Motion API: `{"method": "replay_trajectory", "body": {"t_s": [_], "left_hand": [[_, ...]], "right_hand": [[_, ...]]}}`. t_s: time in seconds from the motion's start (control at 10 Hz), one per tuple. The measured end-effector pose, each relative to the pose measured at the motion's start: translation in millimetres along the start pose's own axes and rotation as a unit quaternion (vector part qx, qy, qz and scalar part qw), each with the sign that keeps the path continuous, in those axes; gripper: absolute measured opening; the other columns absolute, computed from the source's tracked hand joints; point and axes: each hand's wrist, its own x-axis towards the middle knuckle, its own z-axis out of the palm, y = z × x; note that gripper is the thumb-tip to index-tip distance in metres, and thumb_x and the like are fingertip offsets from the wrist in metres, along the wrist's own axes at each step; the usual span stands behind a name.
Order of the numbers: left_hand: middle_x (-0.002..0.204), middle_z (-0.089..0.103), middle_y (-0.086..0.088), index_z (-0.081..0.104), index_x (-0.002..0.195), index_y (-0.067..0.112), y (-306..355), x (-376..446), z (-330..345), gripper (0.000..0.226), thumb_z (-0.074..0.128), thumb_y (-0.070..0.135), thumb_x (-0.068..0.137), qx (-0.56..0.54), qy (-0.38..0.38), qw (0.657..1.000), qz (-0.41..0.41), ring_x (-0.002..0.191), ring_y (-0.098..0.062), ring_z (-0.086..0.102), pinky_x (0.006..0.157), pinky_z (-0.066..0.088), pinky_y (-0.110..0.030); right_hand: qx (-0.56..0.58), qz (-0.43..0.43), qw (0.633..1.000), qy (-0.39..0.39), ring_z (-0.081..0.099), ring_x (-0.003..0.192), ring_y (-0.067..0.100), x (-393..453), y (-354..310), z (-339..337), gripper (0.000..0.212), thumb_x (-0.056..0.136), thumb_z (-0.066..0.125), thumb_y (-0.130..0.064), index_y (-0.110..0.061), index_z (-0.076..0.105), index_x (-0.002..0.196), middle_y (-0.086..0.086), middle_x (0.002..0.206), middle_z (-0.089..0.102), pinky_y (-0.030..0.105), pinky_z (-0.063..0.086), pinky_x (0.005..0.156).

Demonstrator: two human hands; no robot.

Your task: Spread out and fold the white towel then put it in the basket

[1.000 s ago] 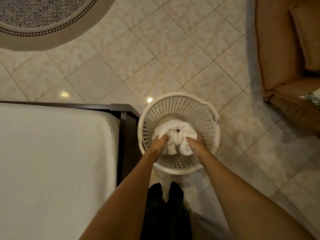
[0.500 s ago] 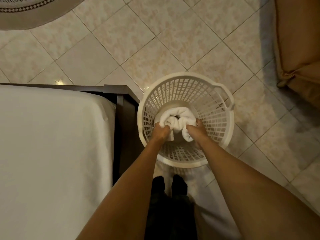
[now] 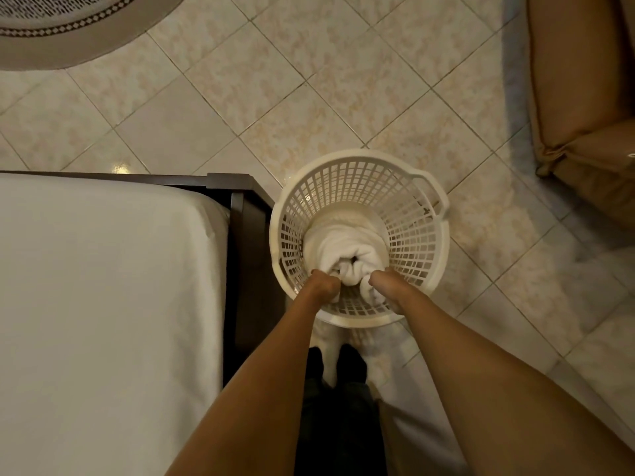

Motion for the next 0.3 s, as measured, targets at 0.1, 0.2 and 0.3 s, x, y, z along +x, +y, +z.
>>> {"method": "replay_trajectory", "body": {"t_s": [0.1,0.2,0.3], "left_hand": [[0.141,0.045,-0.024,0.036,0.140,-0.004,1,-9,-2,0.056,0.050,0.017,0.090,-0.026,0.000,0.999,0.022,0.128,-0.037,0.046,0.108,0.042,-0.041],[0.140,0.046,-0.023,0.038,0.139,-0.004,7,-30,-8,0.052,0.047,0.018,0.093,-0.028,0.020,0.998,0.046,0.128,-0.037,0.045,0.108,0.040,-0.038],[0.145,0.041,-0.022,0.036,0.140,-0.003,19,-56,-12,0.050,0.042,0.021,0.097,-0.034,0.043,0.996,0.065,0.133,-0.036,0.040,0.110,0.035,-0.039]], "right_hand": [[0.008,-0.020,1.000,0.013,0.046,0.121,0.032,-2,2,-7,0.063,0.088,0.048,-0.016,-0.005,0.027,0.146,0.015,0.147,0.037,0.039,0.042,0.099],[-0.001,-0.053,0.998,0.047,0.036,0.136,0.032,-18,0,-16,0.062,0.092,0.044,-0.031,-0.010,0.027,0.147,0.012,0.152,0.032,0.041,0.035,0.109],[-0.029,-0.090,0.992,0.080,0.032,0.138,0.031,-40,-5,-23,0.060,0.096,0.040,-0.039,-0.011,0.028,0.148,0.011,0.153,0.031,0.040,0.030,0.113]]}}
